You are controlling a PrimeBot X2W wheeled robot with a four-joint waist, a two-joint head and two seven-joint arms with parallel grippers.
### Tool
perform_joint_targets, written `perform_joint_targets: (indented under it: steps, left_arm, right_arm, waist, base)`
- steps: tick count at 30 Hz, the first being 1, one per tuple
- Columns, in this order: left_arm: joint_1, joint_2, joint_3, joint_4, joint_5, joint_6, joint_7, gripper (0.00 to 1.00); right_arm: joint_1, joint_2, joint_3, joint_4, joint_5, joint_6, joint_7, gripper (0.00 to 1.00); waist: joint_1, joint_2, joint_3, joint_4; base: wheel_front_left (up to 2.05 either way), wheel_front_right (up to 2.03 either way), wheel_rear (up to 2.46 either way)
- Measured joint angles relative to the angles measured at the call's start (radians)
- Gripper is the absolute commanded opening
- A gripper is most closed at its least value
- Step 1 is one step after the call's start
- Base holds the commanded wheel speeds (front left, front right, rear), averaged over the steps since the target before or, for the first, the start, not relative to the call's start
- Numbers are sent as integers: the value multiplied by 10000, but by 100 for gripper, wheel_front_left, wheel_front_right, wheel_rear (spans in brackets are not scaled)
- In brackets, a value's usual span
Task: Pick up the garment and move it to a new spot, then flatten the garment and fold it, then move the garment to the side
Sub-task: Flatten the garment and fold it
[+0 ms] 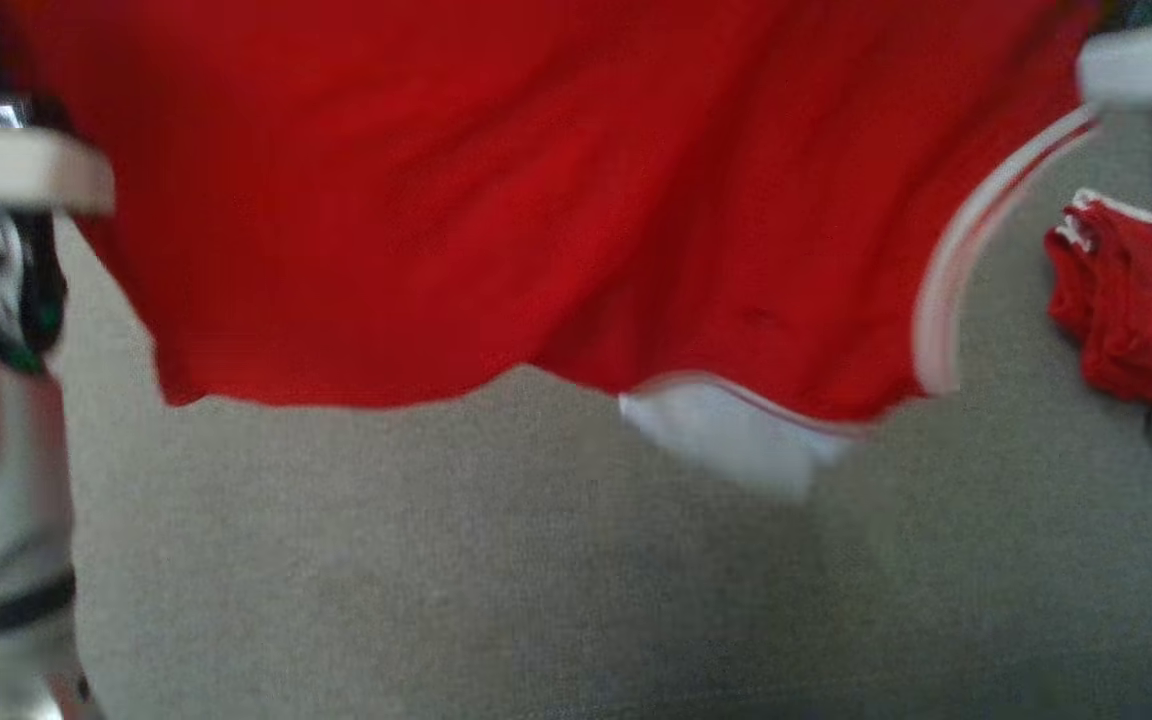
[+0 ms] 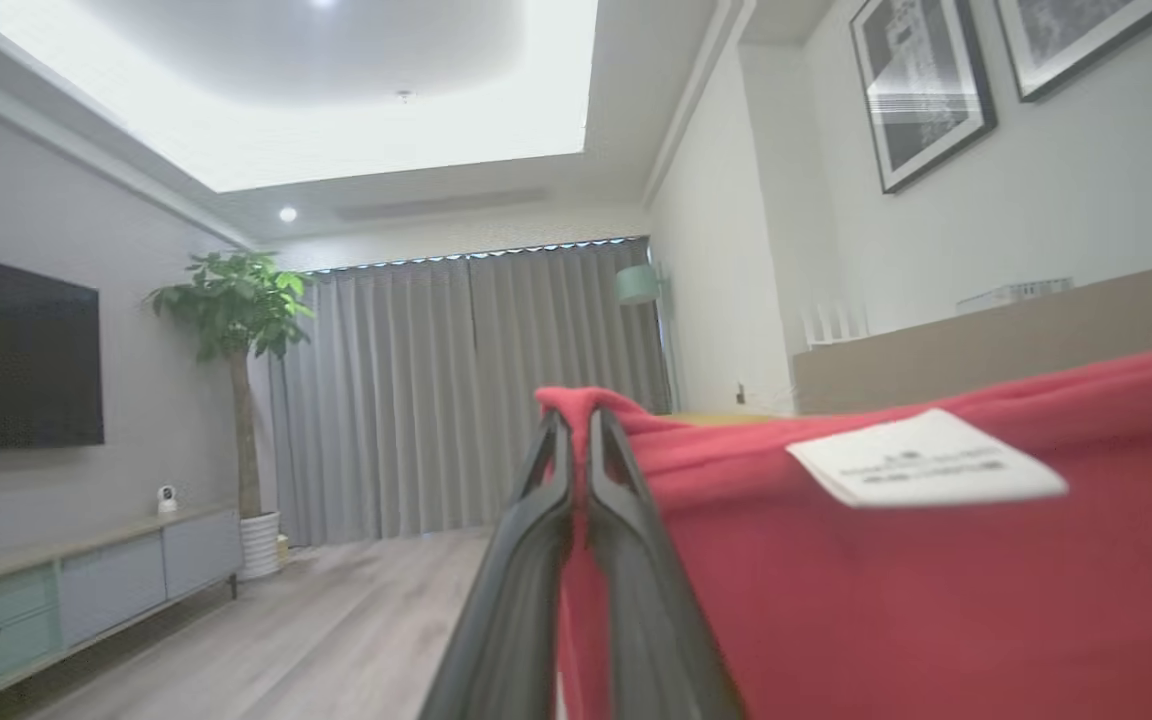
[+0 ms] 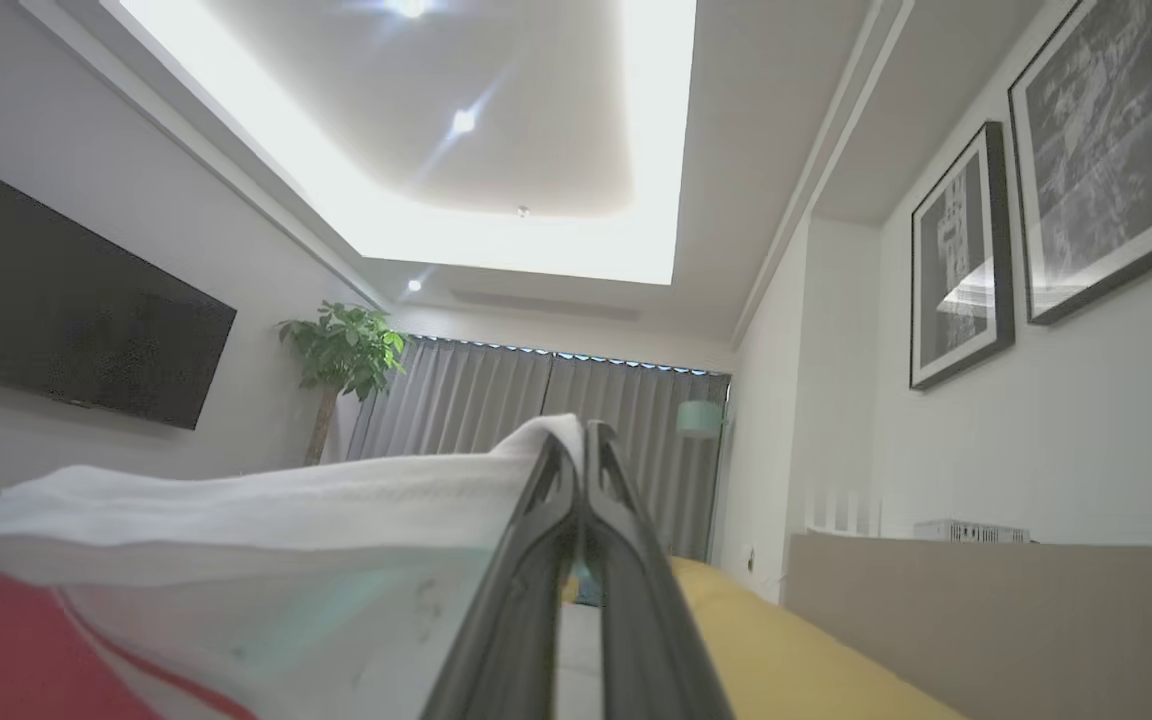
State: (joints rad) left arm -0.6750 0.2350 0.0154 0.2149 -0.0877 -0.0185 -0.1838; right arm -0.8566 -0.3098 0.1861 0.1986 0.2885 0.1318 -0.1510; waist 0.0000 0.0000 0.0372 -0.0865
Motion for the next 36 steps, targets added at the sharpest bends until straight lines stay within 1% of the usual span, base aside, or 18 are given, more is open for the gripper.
perform_joint_targets:
  steps: [4,7,9,11,13,15,16,18,20,22,25,27,29,32,33,36]
  left_arm:
    - [-1366,27,-293,307,71,-96,537,0]
    - [-2217,-19,-504,1064,155,-96,805,0]
    - [-2759,-113,-616,1743,159,-84,855,0]
    - [-3372,-215,-679,2529,188,-40,671,0]
    - [-3984,-261,-669,3281,272,151,282,0]
    - [-4608,-255,-637,3787,324,339,-134,0]
    - [-4608,-255,-637,3787,324,339,-134,0]
    - [-5364,-255,-640,4021,391,456,-466,0]
    - [-6152,-311,-627,4197,393,468,-640,0]
    - [-6533,-351,-625,4381,387,493,-734,0]
    - [-6211,-502,-474,4834,138,481,-744,0]
    - [-5481,-700,-387,5070,-23,451,-742,0]
    - [-4462,-961,-347,5216,-174,447,-742,0]
    - [-2816,-1402,-31,5310,-539,466,-729,0]
    - [-2266,-1553,84,5265,-665,558,-729,0]
    - [-687,-1814,345,5039,-863,593,-729,0]
  right_arm:
    - [-1393,-144,245,589,-236,0,240,0]
    - [-2252,-105,251,1423,-426,0,174,0]
    - [-2843,27,-2,2163,-470,0,-61,0]
    - [-3572,107,-242,3033,-899,0,-414,0]
    - [-4308,194,-483,3906,-1331,0,-663,0]
    - [-4984,332,-955,4537,-1756,0,-819,0]
    - [-4984,332,-955,4537,-1756,0,-819,0]
    - [-5725,470,-1484,4867,-2092,0,-959,0]
    - [-6395,474,-1799,5010,-2403,0,-1022,0]
    - [-6639,504,-2109,5060,-2456,0,-1060,0]
    - [-6175,594,-2080,5072,-2393,0,-1078,0]
    - [-5309,709,-1774,5137,-2090,0,-1085,0]
    - [-4089,792,-1377,5143,-1653,0,-1085,0]
    - [-2303,803,-909,4966,-920,0,-1081,0]
    - [-1753,809,-859,4838,-639,0,-1076,0]
    - [-299,788,-594,4380,21,0,-1072,0]
  waist:
    - [0,0,679,32]
    - [2,0,1339,69]
    - [1,0,1803,106]
    - [4,0,2271,151]
    - [5,-1,2669,200]
    - [5,-1,2987,248]
    - [5,-1,2987,248]
    - [3,-1,3280,282]
    - [3,-1,3536,314]
    - [2,-1,3704,329]
    - [0,0,3824,232]
    - [2,-1,3830,143]
    - [0,0,3815,60]
    - [2,-1,3709,-53]
    - [0,-1,3650,-95]
    - [0,-1,3411,-213]
  base:
    - [0,0,0]
    - [0,0,0]
    - [0,0,0]
    - [0,0,0]
    - [0,0,0]
    - [0,0,0]
    - [0,0,0]
    - [0,0,0]
    - [0,0,0]
    - [0,0,0]
    - [0,0,0]
    - [0,0,0]
    - [0,0,0]
    - [0,0,0]
    - [0,0,0]
    - [0,0,0]
